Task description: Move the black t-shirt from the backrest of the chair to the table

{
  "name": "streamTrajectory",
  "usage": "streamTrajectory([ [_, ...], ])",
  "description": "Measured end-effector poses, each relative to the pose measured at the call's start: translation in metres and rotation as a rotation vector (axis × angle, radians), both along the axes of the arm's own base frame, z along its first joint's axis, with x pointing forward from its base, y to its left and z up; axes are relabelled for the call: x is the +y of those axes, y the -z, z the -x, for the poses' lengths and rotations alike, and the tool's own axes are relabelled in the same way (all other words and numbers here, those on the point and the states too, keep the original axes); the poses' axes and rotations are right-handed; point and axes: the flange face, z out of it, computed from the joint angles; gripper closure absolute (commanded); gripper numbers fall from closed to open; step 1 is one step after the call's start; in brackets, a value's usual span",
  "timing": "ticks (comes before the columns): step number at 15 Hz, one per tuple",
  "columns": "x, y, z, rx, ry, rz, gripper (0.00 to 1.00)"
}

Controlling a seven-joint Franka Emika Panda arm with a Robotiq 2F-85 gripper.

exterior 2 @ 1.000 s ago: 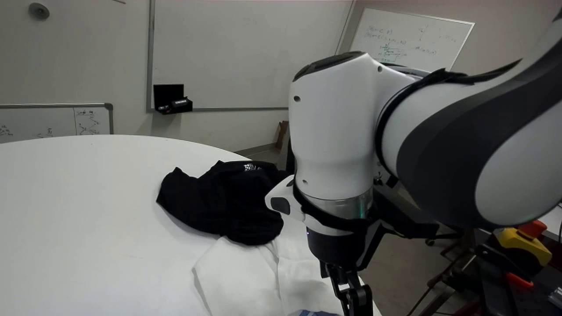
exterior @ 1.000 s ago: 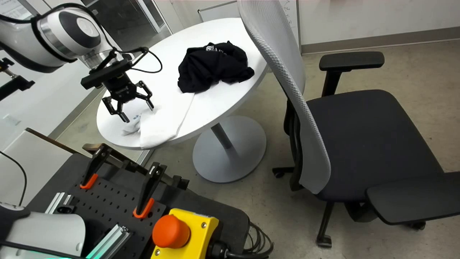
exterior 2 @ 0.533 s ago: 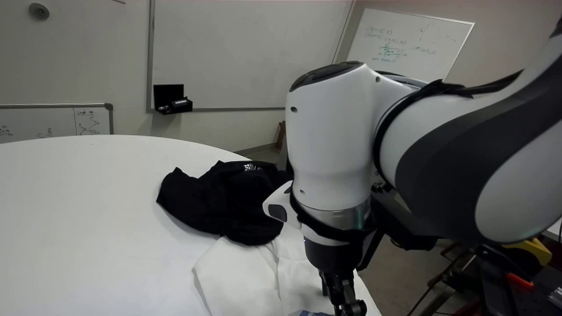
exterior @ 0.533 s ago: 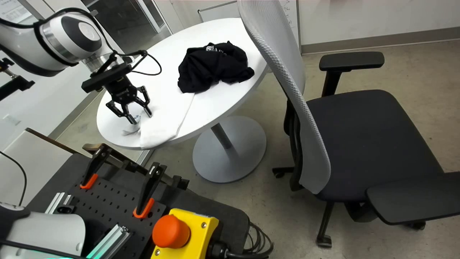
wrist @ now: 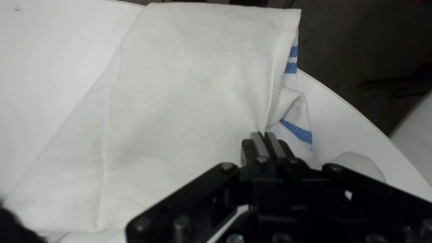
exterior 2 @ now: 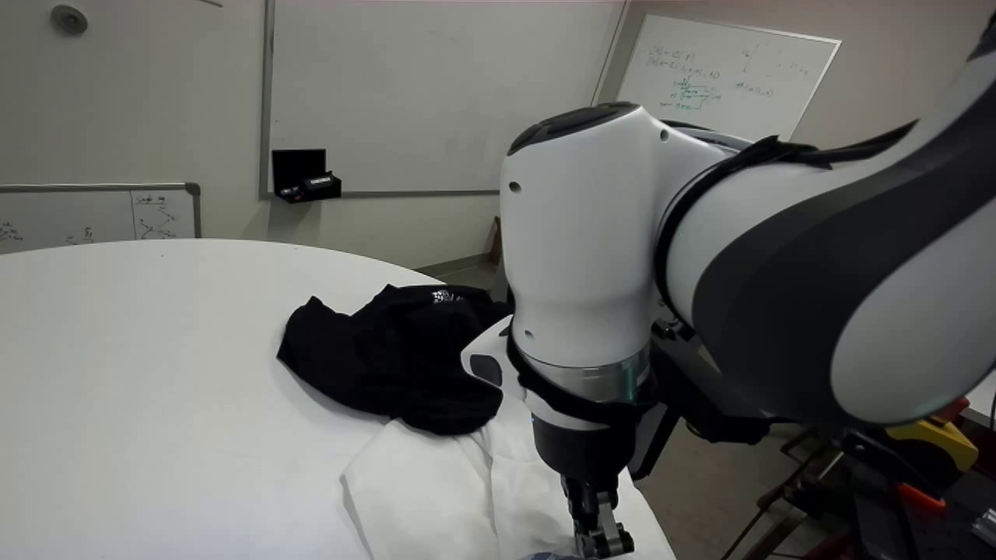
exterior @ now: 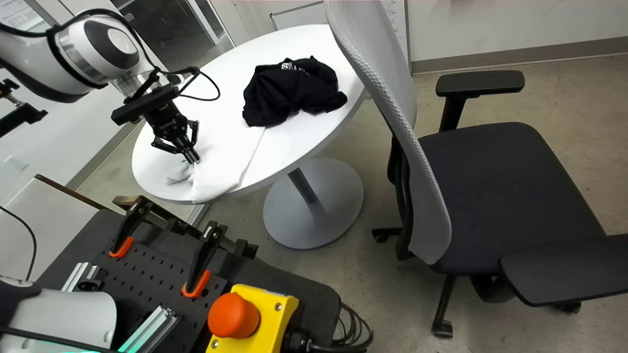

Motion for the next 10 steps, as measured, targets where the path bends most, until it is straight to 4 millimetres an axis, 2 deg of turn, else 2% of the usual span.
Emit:
streamTrajectory([
  [6, 0.002, -0.003, -0.008, -0.003, 0.054, -0.010, 0.99],
  [8, 0.006, -0.017, -0.023, -0.002, 0.134, -0.051, 0.99],
  [10, 0.008, -0.046, -0.045, -0.019, 0.220, -0.117, 0.99],
])
